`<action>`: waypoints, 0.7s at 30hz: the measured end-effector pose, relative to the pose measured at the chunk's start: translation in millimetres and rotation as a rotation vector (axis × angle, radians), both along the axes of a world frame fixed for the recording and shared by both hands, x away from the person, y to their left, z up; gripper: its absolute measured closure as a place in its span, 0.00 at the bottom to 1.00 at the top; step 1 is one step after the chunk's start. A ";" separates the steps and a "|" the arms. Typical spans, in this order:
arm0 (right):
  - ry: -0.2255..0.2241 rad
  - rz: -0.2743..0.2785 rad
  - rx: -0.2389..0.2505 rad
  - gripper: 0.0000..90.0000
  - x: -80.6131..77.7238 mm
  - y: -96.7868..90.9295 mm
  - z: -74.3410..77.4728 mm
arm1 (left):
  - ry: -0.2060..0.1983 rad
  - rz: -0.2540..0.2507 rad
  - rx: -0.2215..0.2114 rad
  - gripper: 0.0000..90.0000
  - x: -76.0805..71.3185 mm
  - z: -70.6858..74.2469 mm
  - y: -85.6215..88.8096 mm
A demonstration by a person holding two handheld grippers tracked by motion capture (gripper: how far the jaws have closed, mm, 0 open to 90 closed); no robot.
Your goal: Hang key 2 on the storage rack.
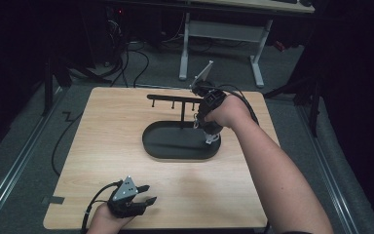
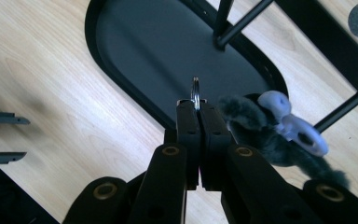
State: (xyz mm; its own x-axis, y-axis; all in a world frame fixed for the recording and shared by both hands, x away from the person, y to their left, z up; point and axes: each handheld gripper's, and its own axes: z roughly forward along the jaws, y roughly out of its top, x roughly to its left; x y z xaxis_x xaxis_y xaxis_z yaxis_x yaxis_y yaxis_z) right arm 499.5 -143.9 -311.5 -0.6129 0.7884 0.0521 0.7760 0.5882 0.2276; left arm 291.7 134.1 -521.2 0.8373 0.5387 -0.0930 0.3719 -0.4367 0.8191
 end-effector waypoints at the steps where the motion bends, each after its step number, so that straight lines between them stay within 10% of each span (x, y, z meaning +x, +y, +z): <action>1: 0.001 -0.005 0.000 0.99 1.1 1.6 0.8 | 0.000 0.001 -0.001 0.55 -0.1 0.0 0.1; 21: -0.007 -0.032 -0.002 0.99 27.6 10.4 1.1 | 0.007 0.002 0.000 0.56 1.4 -0.8 1.9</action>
